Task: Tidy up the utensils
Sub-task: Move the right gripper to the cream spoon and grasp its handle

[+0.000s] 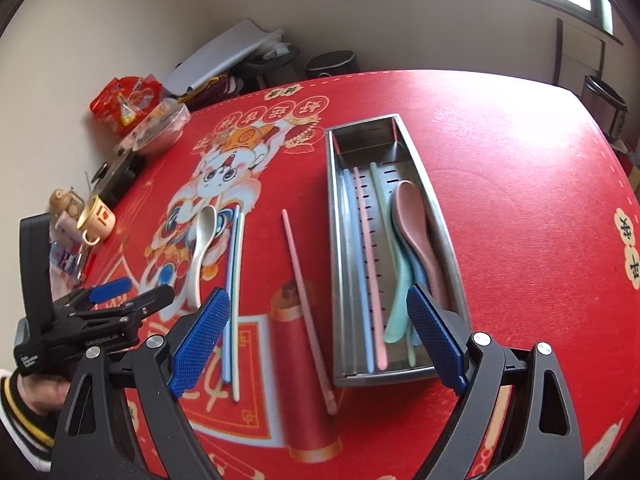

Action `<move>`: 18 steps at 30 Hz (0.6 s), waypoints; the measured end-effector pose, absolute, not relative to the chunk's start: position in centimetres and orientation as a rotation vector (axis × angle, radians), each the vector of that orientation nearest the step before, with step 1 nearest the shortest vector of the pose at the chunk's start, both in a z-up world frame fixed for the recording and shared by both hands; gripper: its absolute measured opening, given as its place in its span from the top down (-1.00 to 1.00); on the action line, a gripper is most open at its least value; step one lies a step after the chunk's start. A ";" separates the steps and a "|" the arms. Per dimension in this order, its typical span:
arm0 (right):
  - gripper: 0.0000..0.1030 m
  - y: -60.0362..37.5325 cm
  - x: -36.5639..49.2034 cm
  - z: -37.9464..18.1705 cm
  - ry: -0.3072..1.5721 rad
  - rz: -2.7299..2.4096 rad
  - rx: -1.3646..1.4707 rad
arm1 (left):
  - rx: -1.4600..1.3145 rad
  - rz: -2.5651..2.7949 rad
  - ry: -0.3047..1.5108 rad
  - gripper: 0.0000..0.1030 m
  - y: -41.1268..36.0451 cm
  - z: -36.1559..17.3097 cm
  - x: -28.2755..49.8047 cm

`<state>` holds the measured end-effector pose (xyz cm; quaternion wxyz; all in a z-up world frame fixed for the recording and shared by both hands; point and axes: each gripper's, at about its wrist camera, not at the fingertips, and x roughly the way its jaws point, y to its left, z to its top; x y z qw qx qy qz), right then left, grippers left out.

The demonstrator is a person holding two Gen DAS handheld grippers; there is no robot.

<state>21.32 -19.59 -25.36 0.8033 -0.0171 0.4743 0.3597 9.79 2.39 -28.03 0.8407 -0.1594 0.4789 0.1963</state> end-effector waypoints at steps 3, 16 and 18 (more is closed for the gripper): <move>-0.69 -18.0 20.5 -25.5 1.019 0.772 -0.065 | -0.361 0.413 1.013 -0.88 4.3 -28.6 8.9; -0.68 -7.2 18.4 -29.4 1.144 0.899 -0.137 | -0.426 0.446 1.038 -0.88 12.3 -31.8 4.5; -0.68 -5.3 18.3 -29.9 1.157 0.933 -0.142 | -0.440 0.437 1.044 -0.88 13.3 -32.4 4.1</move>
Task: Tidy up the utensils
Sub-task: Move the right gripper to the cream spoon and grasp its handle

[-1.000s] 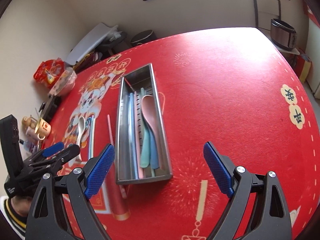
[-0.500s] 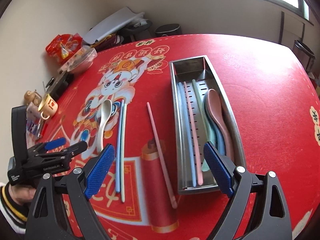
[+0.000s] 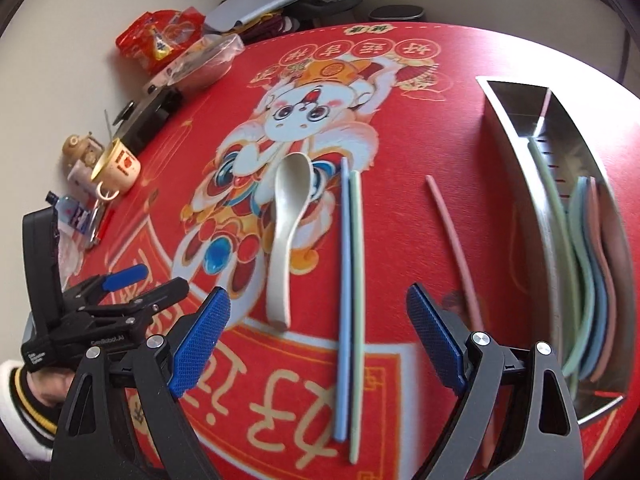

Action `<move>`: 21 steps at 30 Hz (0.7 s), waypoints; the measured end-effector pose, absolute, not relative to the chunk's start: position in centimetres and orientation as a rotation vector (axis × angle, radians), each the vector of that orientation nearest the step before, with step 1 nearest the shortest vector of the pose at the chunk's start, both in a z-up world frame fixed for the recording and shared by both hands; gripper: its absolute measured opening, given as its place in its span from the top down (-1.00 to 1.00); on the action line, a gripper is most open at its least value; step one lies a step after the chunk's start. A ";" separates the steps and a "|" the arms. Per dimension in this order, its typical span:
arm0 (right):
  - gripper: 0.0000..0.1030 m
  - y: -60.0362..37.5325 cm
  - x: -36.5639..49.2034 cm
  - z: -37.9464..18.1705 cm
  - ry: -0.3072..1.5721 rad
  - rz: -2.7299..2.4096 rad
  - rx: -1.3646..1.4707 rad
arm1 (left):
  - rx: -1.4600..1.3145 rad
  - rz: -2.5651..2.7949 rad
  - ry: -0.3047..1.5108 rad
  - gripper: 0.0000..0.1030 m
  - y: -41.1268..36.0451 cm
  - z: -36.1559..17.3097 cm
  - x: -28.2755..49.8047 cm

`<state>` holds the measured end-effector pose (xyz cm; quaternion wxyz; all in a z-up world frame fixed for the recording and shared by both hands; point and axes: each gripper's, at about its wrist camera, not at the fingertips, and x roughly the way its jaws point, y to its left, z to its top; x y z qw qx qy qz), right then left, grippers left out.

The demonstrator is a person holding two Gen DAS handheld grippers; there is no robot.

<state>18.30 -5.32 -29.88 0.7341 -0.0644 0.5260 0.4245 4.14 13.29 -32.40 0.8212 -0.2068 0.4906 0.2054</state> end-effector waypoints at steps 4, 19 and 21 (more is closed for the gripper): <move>-0.25 -2.2 18.6 -31.0 1.186 0.931 -0.165 | -0.429 0.429 1.057 -0.88 14.8 -33.2 4.1; 0.62 1.4 18.5 -33.2 1.224 0.873 -0.177 | -0.241 0.409 1.098 -0.89 15.2 -34.2 5.0; 0.71 1.5 18.3 -33.2 1.231 0.876 -0.174 | -0.243 0.409 1.100 -0.89 15.3 -34.2 5.0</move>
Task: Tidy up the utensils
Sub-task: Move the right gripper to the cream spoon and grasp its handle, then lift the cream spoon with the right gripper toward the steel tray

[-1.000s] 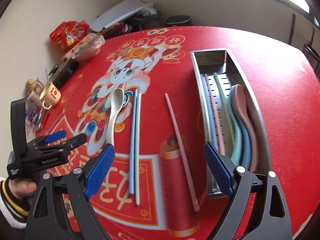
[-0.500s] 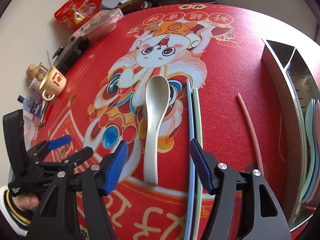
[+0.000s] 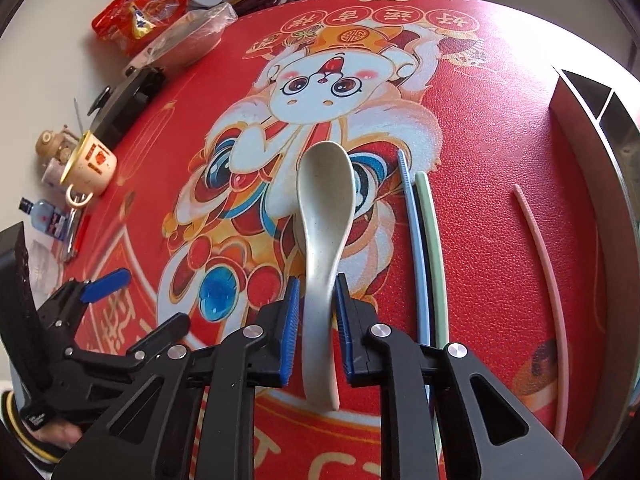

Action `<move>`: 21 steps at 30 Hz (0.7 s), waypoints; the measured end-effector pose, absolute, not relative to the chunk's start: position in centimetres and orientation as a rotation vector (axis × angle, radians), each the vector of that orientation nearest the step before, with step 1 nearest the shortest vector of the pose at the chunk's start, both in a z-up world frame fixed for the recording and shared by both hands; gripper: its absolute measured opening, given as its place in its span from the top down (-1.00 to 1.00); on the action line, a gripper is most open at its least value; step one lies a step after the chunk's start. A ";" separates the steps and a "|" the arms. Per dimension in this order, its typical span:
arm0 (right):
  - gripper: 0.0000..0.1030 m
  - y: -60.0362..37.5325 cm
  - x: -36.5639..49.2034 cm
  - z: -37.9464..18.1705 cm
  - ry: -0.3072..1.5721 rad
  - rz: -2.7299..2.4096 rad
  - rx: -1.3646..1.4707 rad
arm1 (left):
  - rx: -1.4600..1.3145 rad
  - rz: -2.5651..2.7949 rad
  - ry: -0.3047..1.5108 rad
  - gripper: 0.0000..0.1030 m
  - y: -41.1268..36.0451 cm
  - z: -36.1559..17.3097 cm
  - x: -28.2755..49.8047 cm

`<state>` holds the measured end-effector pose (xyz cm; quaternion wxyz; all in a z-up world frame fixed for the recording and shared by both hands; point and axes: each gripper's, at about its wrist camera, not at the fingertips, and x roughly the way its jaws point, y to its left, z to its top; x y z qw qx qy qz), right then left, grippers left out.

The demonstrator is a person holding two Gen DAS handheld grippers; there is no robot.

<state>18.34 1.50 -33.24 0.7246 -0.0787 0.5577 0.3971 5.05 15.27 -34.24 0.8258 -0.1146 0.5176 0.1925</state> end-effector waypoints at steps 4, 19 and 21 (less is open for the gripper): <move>0.75 1.6 18.0 -33.3 1.234 0.879 -0.165 | -0.241 0.426 1.090 -0.91 15.2 -34.3 5.2; 0.76 2.4 17.5 -33.3 1.238 0.886 -0.218 | -0.255 0.449 1.080 -0.91 15.1 -34.3 5.3; 0.76 2.6 17.5 -33.3 1.246 0.886 -0.220 | -0.254 0.451 1.076 -0.91 15.1 -34.3 5.2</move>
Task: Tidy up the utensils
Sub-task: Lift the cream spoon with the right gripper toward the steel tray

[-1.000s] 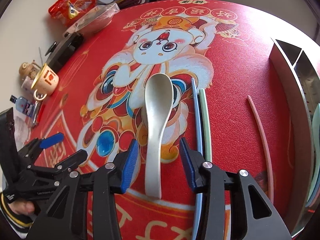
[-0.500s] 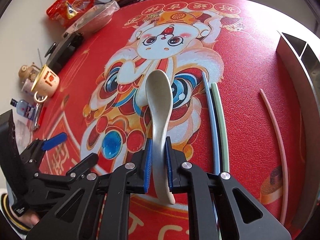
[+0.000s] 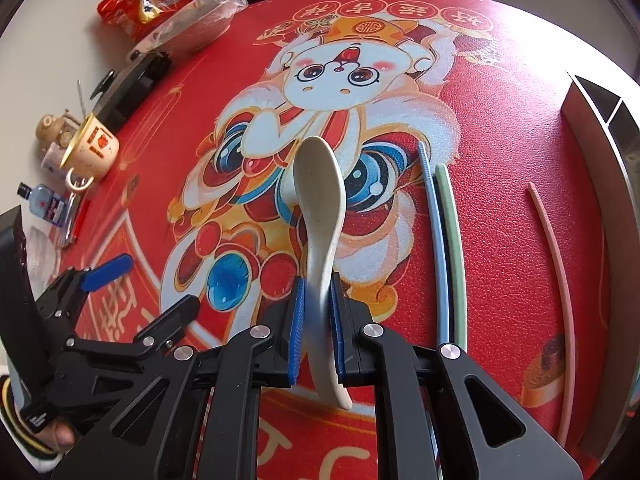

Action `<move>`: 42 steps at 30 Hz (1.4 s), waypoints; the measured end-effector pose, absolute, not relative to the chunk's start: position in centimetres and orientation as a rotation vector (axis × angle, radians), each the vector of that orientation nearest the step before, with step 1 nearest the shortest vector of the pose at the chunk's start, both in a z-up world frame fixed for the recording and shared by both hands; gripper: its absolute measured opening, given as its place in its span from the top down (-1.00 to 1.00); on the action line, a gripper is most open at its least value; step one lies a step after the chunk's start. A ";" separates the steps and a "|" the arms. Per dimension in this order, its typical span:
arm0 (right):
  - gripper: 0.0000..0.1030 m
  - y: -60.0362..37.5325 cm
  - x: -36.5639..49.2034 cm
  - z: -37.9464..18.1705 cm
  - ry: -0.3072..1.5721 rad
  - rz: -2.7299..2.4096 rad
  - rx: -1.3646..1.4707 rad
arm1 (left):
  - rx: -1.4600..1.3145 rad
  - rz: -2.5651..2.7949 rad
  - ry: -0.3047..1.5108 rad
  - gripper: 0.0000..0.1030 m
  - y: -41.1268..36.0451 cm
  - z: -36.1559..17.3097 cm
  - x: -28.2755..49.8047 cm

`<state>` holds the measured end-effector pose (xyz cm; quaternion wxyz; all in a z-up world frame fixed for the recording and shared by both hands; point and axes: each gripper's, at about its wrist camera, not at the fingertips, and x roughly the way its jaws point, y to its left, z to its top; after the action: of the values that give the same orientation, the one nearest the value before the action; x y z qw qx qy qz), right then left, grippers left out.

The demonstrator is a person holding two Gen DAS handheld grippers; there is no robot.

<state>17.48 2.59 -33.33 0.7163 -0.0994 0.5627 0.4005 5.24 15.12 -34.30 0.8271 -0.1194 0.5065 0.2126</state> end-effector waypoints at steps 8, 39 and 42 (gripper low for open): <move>0.74 2.0 18.1 -33.6 1.312 0.895 -0.110 | -0.249 0.451 1.078 -0.91 15.0 -34.2 5.2; 0.86 2.8 16.7 -33.3 1.242 0.871 -0.263 | -0.253 0.450 1.082 -0.90 15.1 -34.3 5.2; 0.87 1.8 16.6 -32.7 1.220 0.867 -0.226 | -0.254 0.440 1.093 -0.90 15.2 -34.2 5.3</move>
<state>16.62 1.82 -32.70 0.7270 -0.1026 0.5534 0.3933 5.32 15.24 -34.22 0.8238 -0.1195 0.5141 0.2070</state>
